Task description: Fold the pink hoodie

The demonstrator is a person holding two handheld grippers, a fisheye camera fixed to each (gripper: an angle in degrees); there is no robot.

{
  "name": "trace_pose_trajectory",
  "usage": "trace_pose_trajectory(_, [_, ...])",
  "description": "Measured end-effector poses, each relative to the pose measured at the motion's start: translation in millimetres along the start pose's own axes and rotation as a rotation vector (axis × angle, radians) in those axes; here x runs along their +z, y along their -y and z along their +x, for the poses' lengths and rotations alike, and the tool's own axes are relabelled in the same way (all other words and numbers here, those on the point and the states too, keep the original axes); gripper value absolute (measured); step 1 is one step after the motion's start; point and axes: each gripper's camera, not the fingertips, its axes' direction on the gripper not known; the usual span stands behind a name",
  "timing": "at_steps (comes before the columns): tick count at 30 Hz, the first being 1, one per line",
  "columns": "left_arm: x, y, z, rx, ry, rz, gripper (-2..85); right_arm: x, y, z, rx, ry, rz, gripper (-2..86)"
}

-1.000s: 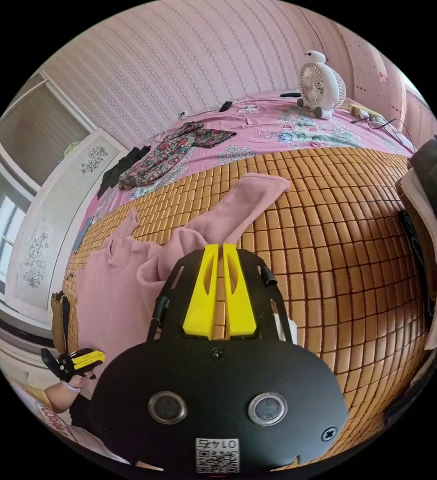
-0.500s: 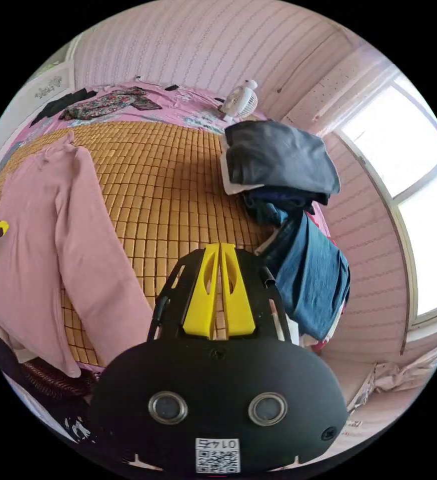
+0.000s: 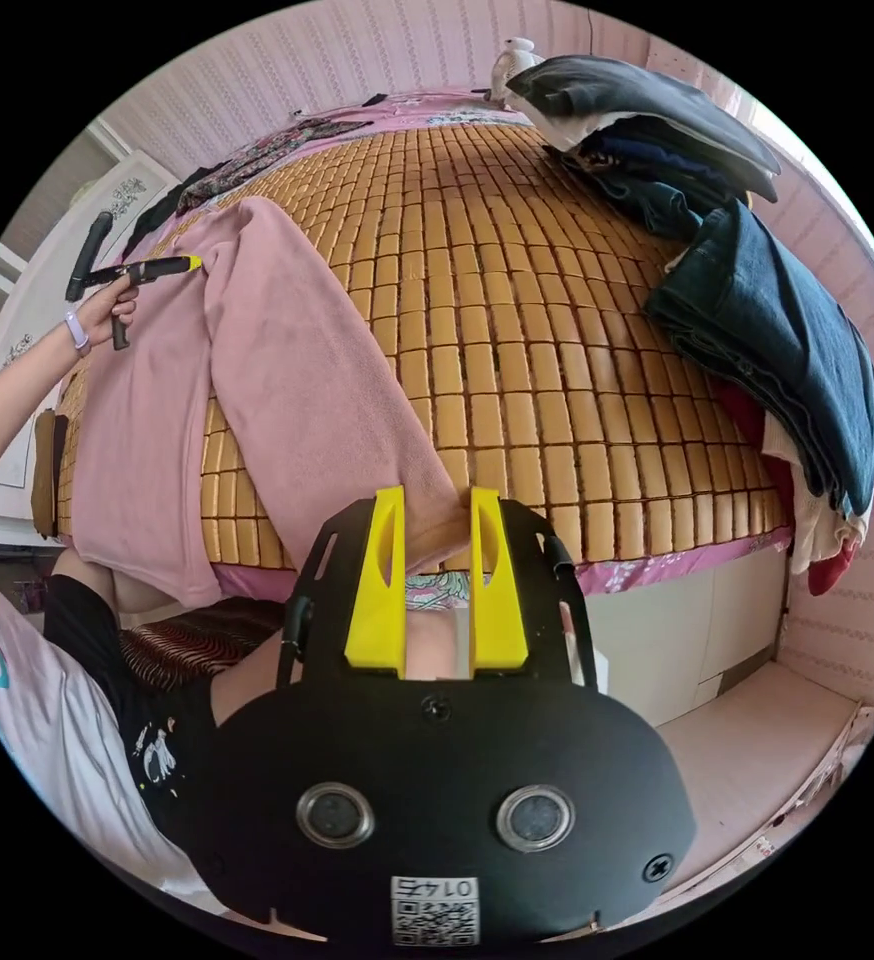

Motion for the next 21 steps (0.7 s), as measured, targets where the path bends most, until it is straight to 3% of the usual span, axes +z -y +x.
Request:
trace_pose_trajectory(3, [6.8, 7.2, 9.4, -0.023, 0.020, 0.063, -1.0, -11.8, 4.8, 22.9, 0.048, -0.053, 0.075, 1.5])
trace_pose_trajectory(12, [33.0, 64.4, 56.8, 0.017, -0.096, 0.055, -1.0, -6.3, 55.4, 113.1, 0.234, -0.244, 0.094, 1.2])
trace_pose_trajectory(17, [38.8, 82.7, 78.3, 0.024, -0.142, 0.063, -0.9, 4.7, 59.3, 142.6, 0.328, -0.136, 0.090, 3.9])
trace_pose_trajectory(21, [4.4, 46.6, 67.0, 0.070, -0.189, 0.124, -0.6, -10.7, 25.3, 121.0, 0.369, -0.167, 0.154, 6.3])
